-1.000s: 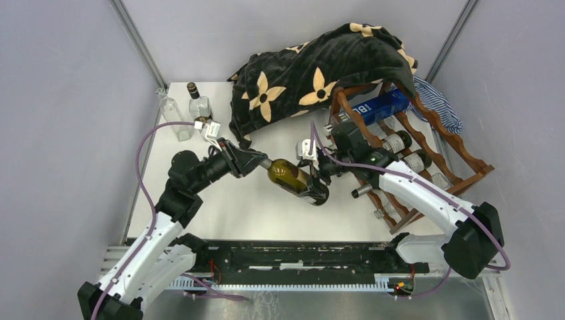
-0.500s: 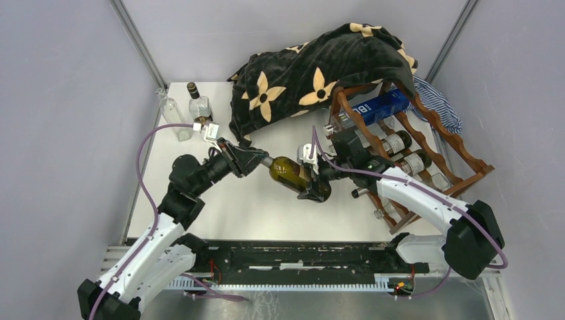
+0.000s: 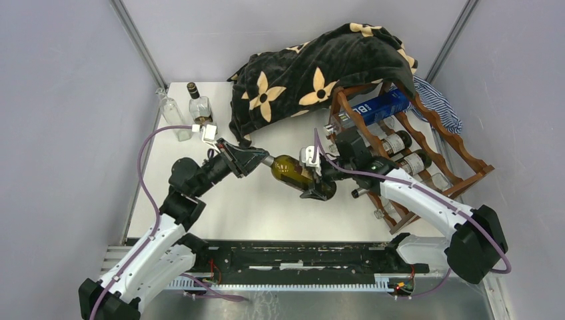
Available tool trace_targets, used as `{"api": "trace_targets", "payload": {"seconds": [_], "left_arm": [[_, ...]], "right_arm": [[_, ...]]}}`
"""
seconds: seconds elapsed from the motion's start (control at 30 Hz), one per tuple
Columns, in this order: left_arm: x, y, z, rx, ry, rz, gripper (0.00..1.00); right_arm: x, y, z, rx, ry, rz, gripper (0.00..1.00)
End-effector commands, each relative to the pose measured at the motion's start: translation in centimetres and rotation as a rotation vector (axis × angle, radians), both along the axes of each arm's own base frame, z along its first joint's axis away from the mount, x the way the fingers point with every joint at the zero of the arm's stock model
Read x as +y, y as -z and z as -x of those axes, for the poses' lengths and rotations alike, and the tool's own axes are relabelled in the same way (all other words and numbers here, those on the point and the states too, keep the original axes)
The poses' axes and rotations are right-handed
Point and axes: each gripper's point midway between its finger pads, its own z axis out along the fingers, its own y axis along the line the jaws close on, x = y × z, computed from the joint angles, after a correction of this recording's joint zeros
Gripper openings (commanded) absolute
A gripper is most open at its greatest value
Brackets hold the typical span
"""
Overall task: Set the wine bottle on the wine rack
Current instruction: Pick up the wine bottle from the center of the board.
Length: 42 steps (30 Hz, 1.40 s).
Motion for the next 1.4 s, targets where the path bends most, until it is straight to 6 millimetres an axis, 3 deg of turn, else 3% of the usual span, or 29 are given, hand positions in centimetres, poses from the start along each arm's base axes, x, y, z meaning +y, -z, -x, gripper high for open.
{"api": "trace_targets", "payload": {"seconds": [0.0, 0.1, 0.17, 0.27, 0.3, 0.37, 0.43, 0.53, 0.63, 0.83, 1.03, 1.17, 1.37], "left_arm": [[0.8, -6.5, 1.2, -0.146, -0.007, 0.171, 0.02], [0.6, -6.3, 1.2, -0.138, 0.005, 0.165, 0.06], [0.3, -6.2, 1.2, -0.127, 0.018, 0.144, 0.21], [0.4, -5.3, 1.0, -0.085, 0.004, 0.037, 0.66], [0.7, -5.1, 0.9, -0.077, -0.016, -0.019, 0.76], [1.7, -3.2, 0.9, -0.01, -0.058, -0.165, 0.92], [3.2, -2.3, 1.0, 0.015, -0.114, -0.293, 0.99], [4.7, -1.8, 2.0, 0.056, -0.128, -0.412, 1.0], [4.5, -1.2, 3.3, 0.095, -0.058, -0.474, 1.0], [1.3, 1.6, 4.9, 0.235, 0.184, -0.458, 1.0], [-1.8, 4.1, 6.4, 0.329, 0.422, -0.363, 0.95], [-2.7, 5.6, 7.8, 0.374, 0.551, -0.307, 0.88], [-3.2, 6.8, 9.0, 0.394, 0.64, -0.298, 0.88]], "right_arm": [[-0.4, -1.5, 0.1, -0.07, -0.027, -0.037, 0.66], [-0.4, -2.0, 0.2, -0.064, -0.043, -0.052, 0.2], [-0.5, -2.5, 0.1, -0.062, -0.045, -0.062, 0.02], [-1.1, -3.4, -0.1, -0.074, -0.048, -0.073, 0.0], [-1.3, -3.6, 0.0, -0.077, -0.052, -0.076, 0.0], [-1.5, -3.8, 0.1, -0.097, -0.064, -0.075, 0.0], [-1.7, -3.7, 0.2, -0.112, -0.079, -0.06, 0.0], [-2.1, -3.5, -0.3, -0.164, -0.095, -0.021, 0.0], [-2.5, -3.0, -0.3, -0.226, -0.15, 0.049, 0.0], [-2.3, -2.3, 1.0, -0.398, -0.335, 0.184, 0.0], [-1.9, -2.4, 0.7, -0.506, -0.37, 0.275, 0.0], [-1.8, -3.2, 0.2, -0.548, -0.37, 0.284, 0.0], [-2.2, -3.5, -0.8, -0.573, -0.339, 0.323, 0.0]]}}
